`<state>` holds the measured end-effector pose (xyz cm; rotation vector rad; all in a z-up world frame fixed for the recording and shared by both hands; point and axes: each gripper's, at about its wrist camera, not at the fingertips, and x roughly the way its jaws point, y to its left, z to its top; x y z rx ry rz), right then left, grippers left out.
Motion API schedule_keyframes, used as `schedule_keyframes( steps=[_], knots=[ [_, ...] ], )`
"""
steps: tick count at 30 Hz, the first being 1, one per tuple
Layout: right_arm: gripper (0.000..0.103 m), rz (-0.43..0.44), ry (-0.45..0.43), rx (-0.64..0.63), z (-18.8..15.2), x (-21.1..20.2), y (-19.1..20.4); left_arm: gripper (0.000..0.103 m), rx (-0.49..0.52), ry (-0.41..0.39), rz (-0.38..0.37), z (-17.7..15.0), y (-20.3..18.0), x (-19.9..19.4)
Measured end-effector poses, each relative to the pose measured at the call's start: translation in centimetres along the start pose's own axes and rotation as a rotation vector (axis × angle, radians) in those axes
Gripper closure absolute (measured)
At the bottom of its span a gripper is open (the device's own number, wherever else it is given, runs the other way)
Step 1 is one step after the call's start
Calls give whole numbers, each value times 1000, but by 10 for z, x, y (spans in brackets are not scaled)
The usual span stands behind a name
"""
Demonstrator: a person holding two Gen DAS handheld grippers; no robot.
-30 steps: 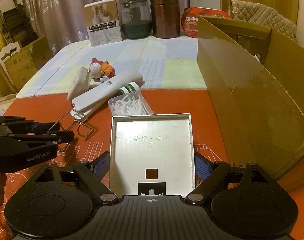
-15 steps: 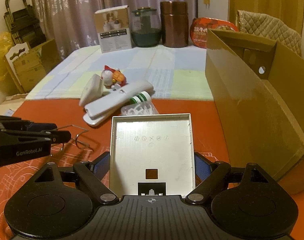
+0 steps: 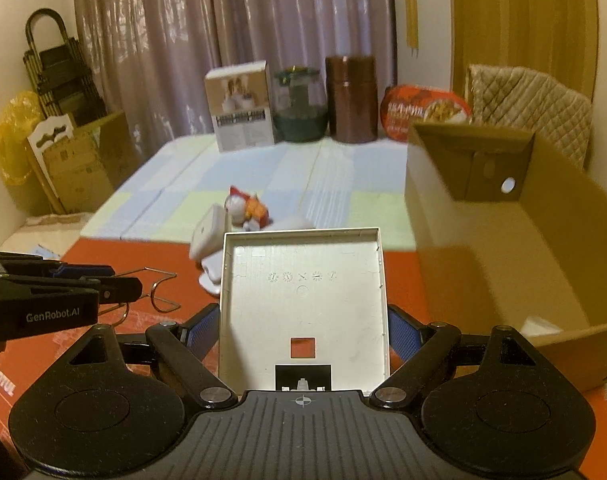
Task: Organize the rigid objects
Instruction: 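Carry the white tray lid and wire rack over the cardboard box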
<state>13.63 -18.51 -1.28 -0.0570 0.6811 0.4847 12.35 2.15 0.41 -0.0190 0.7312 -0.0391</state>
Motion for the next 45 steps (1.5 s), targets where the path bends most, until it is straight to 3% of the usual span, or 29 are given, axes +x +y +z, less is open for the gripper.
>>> schedule_keyframes(
  steps=[11,23,35,45],
  knots=[
    [20,-62,-85,44,34,-68,-37,77,36,-89,-72,42,-58,-44],
    [20,-222,-99,108,45,-116,-134,77,117,-119,-200,70,-140,-40],
    [20,-242,-70,142,39,-117,-175,77,165,-96,-256,79,-183,-21],
    [20,-257,-25,139,42,-90,-211,77,200,-56,-323,94,-219,17]
  ],
)
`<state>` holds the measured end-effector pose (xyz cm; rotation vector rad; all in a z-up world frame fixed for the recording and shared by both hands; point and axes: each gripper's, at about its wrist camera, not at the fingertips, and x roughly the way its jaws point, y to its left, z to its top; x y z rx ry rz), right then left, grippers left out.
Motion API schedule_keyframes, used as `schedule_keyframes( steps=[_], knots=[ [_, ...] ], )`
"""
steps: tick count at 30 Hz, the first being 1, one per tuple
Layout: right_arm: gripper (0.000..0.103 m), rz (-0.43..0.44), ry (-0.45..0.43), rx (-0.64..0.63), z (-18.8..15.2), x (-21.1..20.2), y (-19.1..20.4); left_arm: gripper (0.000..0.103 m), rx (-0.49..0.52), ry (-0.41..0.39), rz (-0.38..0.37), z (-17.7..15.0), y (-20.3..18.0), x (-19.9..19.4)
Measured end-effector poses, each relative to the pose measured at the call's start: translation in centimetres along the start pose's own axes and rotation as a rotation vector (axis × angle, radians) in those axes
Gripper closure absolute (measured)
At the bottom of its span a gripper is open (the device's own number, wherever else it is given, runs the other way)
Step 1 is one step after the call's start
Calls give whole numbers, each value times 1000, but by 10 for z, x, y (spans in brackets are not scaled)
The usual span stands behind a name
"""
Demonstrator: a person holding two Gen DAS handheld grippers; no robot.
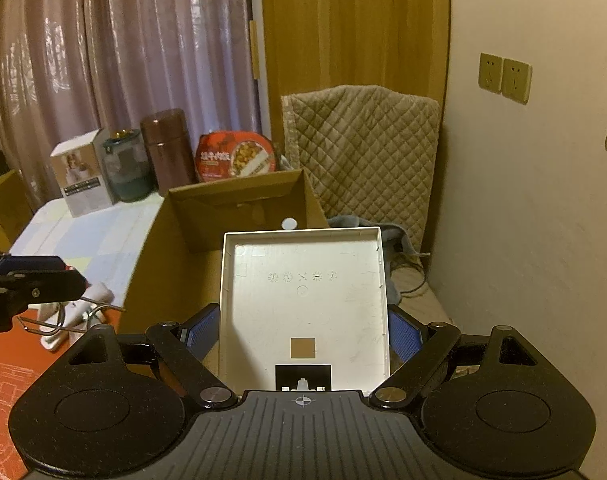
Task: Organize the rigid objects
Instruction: 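Carry the white tray lid and wire rack over the cardboard box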
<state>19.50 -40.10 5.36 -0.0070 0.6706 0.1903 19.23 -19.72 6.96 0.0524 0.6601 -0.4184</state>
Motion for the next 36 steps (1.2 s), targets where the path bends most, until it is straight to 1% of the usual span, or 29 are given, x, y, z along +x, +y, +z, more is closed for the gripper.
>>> schedule_keyframes(
  steps=[4,10,16,32,36],
  knots=[
    [20,18,28,7,-1,15,-7,77,5,18,-20,4,-2,21],
    [20,25,65,-4,-7,34,-11,77,13,57,-28,-1,-1,49],
    [20,30,76,-1,-11,43,-16,77,25,82,-29,-5,0,65],
    [20,33,78,-2,-10,48,-15,77,36,112,-45,-9,-4,76],
    [20,33,78,-2,-10,48,-15,77,26,101,-47,-9,-2,73]
  ],
)
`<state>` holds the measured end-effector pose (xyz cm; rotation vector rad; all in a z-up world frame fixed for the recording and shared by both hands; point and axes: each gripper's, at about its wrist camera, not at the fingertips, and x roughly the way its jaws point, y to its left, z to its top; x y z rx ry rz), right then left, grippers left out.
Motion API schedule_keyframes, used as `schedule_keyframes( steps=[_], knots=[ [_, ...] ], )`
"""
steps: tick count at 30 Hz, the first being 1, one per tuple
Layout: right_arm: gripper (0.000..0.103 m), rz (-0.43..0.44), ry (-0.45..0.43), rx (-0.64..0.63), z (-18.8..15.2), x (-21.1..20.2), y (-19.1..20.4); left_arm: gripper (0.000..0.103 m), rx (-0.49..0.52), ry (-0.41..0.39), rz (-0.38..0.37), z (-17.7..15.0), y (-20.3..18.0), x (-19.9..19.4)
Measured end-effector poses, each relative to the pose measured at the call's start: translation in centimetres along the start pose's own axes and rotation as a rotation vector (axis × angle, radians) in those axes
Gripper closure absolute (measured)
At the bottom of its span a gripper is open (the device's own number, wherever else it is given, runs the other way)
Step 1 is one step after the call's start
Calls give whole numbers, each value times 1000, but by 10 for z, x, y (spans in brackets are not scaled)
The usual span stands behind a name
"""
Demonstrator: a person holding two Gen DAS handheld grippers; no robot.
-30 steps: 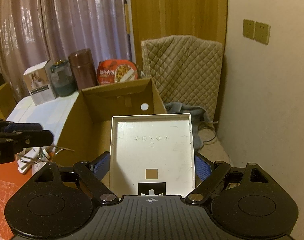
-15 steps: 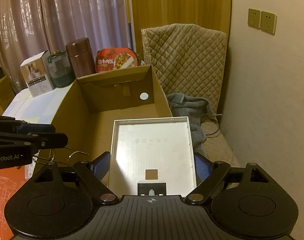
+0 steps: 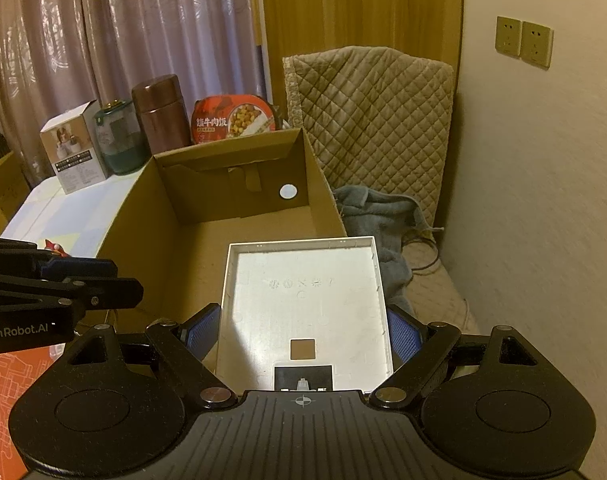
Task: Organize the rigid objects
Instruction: 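Carry the white tray lid and wire rack over the cardboard box, then lower the tray lid into the box with the right tool while the left tool releases the wire rack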
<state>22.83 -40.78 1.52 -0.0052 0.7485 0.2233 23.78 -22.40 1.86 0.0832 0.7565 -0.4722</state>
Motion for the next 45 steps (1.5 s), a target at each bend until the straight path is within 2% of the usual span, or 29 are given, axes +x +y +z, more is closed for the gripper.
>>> schedule_keyframes(
  steps=[12,29,45],
  knots=[
    [20,8,-1,-7,2,0,4,77,-43,-55,34,4,14,-26],
    [20,49,10,-31,3,5,15,77,-67,-50,54,-3,20,-33],
    [20,47,45,-12,-3,16,13,77,-84,-45,61,-4,26,-34]
  ],
)
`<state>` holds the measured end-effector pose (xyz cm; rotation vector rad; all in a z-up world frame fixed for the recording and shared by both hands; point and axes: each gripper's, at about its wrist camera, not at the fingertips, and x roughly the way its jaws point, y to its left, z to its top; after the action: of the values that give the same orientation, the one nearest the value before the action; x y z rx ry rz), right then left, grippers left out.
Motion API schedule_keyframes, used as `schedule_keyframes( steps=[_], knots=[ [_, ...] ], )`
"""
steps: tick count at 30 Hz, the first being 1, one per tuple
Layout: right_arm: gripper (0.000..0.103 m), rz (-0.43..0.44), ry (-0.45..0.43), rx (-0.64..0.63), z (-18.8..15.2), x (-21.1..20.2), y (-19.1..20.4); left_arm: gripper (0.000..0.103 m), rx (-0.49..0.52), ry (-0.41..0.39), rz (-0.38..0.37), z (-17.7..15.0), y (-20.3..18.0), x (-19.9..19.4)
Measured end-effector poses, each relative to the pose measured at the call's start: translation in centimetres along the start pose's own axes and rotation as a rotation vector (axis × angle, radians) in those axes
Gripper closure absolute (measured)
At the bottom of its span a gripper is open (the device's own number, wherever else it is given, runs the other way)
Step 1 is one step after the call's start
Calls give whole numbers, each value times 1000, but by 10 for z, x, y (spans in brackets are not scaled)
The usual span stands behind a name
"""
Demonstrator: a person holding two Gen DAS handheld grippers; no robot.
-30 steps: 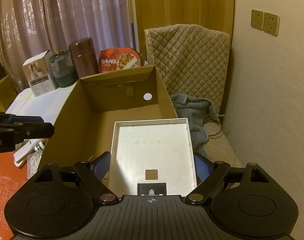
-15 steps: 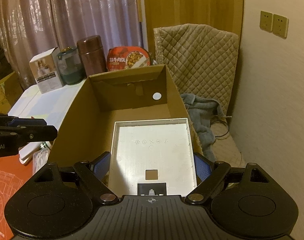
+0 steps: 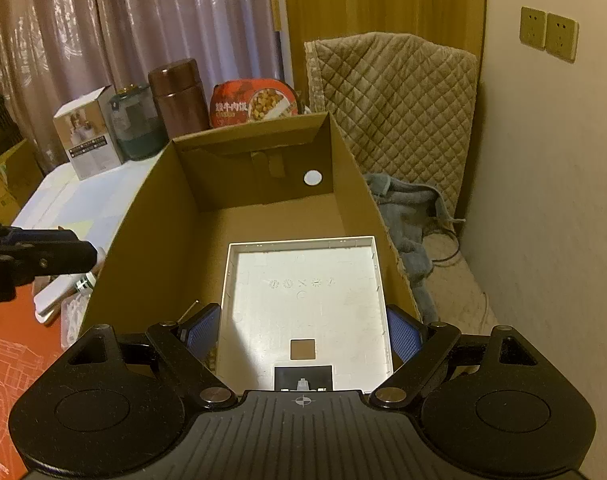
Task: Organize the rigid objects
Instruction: 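Lower the tray lid into the box with the right tool while the left tool releases the wire rack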
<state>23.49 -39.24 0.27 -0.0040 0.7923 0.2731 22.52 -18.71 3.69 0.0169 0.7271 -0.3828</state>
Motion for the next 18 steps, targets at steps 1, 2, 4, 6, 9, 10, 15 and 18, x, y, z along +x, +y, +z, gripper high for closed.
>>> schedule_keyframes(
  steps=[1,2,4,6,9,10,15,18],
  knots=[
    [20,1,0,1,-1,0,0,77,0,-1,1,0,0,0],
    [20,-2,0,3,-1,1,0,77,-1,-1,1,0,0,-1],
    [20,-5,1,5,-1,1,-1,77,-1,-1,0,0,0,-1],
    [20,-4,0,5,-2,1,-1,77,-1,-1,1,0,0,-2],
    [20,-5,-1,9,-1,1,-1,77,-4,-4,2,0,1,-4],
    [20,-4,-3,11,-1,0,-1,77,-6,-4,5,0,2,-5],
    [20,2,-14,13,1,-9,0,77,-19,-10,14,-4,6,-13],
    [20,6,-25,14,2,-18,4,77,-26,-14,22,-6,8,-20]
  ],
)
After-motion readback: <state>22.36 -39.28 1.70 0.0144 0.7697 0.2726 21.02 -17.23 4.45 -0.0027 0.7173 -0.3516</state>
